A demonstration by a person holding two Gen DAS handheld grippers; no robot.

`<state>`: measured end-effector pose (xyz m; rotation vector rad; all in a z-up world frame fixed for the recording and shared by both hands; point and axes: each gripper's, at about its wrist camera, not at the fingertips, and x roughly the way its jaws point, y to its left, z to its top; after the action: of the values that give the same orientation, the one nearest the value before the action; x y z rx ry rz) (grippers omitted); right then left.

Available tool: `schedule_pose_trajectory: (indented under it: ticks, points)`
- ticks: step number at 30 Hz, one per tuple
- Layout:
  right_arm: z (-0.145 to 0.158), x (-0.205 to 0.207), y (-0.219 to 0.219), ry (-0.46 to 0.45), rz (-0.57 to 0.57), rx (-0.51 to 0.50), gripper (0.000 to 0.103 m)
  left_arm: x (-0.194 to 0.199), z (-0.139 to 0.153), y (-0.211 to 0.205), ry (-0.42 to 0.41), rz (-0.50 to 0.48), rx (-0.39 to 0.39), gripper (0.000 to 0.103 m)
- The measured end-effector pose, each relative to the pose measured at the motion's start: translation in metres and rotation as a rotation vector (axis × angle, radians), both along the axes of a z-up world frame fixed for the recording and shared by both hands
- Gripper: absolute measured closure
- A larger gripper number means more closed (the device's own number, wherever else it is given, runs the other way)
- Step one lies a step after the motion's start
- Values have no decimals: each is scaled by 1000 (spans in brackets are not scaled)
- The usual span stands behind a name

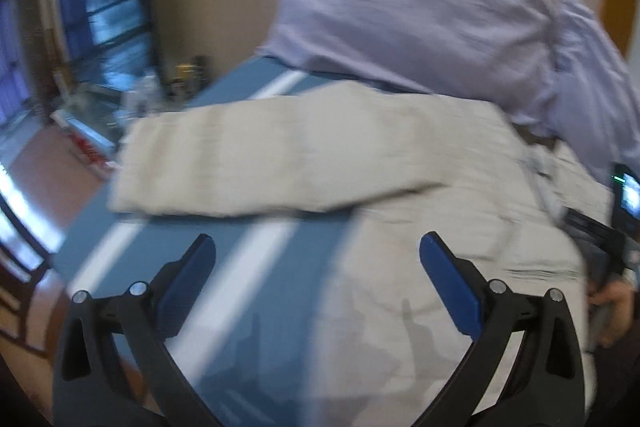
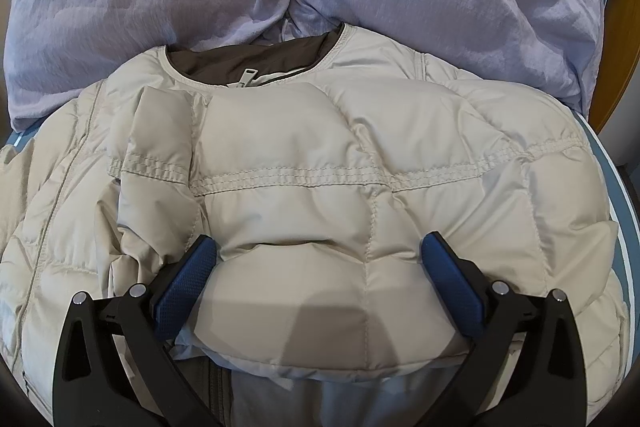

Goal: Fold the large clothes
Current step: 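Grasp the other sleeve cuff with the left gripper and lift it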

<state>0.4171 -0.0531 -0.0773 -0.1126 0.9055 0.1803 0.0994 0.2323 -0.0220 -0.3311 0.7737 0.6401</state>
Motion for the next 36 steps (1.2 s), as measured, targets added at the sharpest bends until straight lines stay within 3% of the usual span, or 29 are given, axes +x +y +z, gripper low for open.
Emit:
schedule_pose_trajectory:
  ticks: [13, 18, 24, 26, 31, 36]
  points:
    - [1, 0, 1, -1, 1, 13, 1, -43, -25, 139, 47, 299, -4, 4]
    - [1, 0, 0, 0, 0, 13, 1, -43, -42, 165, 78, 334, -78, 23]
    - [1, 0, 1, 0, 0, 13, 1, -42, -56, 171, 60, 344, -138, 35]
    - [1, 0, 0, 0, 0, 13, 1, -43, -57, 170, 50, 351, -131, 39]
    - [0, 0, 1, 1, 0, 14, 1, -35, -57, 167, 27, 325, -130, 72]
    - [0, 0, 0, 1, 0, 14, 1, -24, -45, 162, 25, 338, -107, 84]
